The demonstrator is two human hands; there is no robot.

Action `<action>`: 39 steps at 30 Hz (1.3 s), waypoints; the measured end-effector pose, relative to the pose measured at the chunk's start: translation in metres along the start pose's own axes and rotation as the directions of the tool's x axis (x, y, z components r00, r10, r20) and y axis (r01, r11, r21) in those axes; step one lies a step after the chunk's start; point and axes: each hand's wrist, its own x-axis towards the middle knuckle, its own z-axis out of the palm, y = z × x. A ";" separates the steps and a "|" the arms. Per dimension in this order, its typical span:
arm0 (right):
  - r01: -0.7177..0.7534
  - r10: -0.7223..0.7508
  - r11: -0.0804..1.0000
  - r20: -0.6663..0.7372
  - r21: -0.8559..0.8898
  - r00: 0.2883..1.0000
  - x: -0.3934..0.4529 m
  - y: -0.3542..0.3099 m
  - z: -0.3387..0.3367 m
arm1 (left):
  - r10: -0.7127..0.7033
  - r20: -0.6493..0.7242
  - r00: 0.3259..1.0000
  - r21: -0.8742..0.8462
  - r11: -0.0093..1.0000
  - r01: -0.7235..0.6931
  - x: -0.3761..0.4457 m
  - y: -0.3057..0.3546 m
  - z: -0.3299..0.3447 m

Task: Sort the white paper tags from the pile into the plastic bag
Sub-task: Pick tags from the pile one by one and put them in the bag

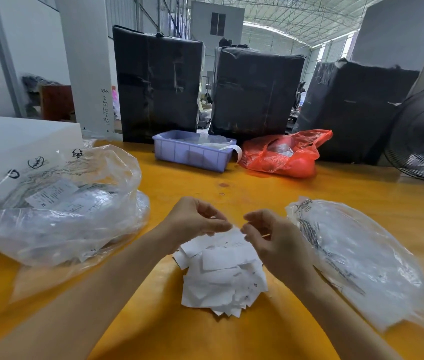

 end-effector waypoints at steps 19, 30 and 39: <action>-0.407 0.418 0.778 0.090 0.478 0.904 0.003 0.007 0.004 | -0.114 -0.199 0.973 -0.309 0.950 0.048 0.002 0.002 -0.006; -0.456 0.479 0.536 0.189 0.711 0.857 0.009 0.020 -0.008 | -0.128 -0.171 0.977 -0.330 0.942 0.066 -0.002 0.005 0.004; -0.112 0.110 0.994 0.208 -0.002 0.972 0.000 0.028 0.005 | -0.129 -0.202 0.971 -0.355 0.934 0.050 -0.001 0.002 0.004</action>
